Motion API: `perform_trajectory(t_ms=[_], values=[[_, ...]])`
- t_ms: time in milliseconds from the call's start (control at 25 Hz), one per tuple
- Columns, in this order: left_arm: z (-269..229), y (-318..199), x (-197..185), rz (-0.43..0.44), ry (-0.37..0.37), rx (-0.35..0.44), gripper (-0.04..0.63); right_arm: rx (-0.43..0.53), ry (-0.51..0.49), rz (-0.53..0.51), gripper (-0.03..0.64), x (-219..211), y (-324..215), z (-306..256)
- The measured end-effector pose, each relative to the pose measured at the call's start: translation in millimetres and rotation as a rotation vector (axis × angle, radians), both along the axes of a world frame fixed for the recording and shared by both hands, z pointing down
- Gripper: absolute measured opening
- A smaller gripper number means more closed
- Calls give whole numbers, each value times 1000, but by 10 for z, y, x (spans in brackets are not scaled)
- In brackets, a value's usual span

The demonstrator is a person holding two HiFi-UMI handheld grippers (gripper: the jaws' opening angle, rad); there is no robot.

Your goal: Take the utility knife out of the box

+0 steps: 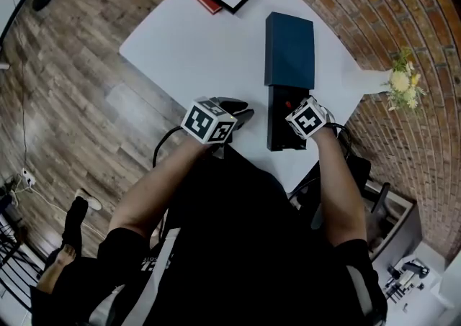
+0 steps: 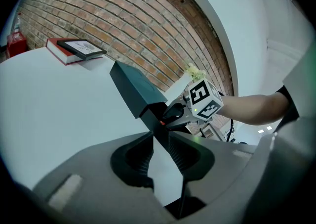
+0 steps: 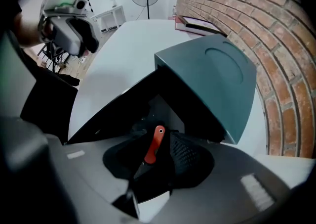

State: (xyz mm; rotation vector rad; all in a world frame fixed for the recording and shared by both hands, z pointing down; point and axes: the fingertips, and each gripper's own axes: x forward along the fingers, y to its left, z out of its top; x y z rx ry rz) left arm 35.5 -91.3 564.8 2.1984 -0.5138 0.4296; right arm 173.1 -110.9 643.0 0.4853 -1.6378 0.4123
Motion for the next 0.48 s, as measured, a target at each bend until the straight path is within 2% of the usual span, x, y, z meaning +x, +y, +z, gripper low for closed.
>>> perform_trajectory(t_ms=[120,240,480], values=[[5,10,5,-2,2,-2,101,-35,13,-14,130,13,-14,42],[15,-1,-10,-7,1,-1,101,-47,-2,-77,124,-20,23,83],[27,-14,-34,-18,8,-6,100,-40,-42,-163,63,-97,110,93]])
